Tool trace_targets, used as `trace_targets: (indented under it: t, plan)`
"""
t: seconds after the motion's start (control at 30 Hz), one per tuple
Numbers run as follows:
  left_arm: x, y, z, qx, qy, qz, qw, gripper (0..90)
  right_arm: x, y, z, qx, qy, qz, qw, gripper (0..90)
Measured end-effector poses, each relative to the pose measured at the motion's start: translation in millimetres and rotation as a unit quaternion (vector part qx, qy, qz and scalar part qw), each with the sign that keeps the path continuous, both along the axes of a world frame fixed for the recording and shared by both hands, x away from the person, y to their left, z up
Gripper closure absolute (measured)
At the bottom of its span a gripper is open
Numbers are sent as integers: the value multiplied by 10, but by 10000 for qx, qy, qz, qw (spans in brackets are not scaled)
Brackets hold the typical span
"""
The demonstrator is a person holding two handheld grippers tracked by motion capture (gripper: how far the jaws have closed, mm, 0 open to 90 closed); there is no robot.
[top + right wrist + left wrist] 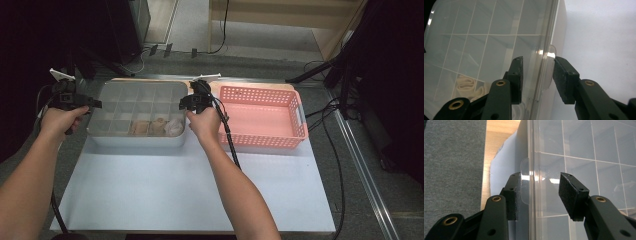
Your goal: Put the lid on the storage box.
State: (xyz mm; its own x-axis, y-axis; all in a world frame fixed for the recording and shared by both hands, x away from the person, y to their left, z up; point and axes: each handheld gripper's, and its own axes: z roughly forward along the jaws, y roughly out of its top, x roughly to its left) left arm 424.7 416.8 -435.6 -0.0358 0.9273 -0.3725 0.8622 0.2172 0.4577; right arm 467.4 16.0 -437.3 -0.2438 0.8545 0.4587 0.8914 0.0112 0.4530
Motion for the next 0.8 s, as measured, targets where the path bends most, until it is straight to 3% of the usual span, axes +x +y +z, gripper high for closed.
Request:
trace_targets:
  t: [0.2, 0.3, 0.47, 0.8]
  plan:
    - [-9, -33, 2, 144, -26, -124, 9998, 496, -19, -4, 4, -10, -34, 11, 10000, 624]
    - [1, -39, 9, 47, 6, -75, 10000, 454, -24, -7, 7, -9, -34, 34, 10000, 620]
    - [-2, -35, 24, 55, 28, -84, 9999, 452, -34, -29, 13, -26, 11, 145, 9999, 619]
    - [-112, -13, 182, 50, -222, -164, 9996, 439, -105, -93, 135, -56, -228, 276, 9993, 608]
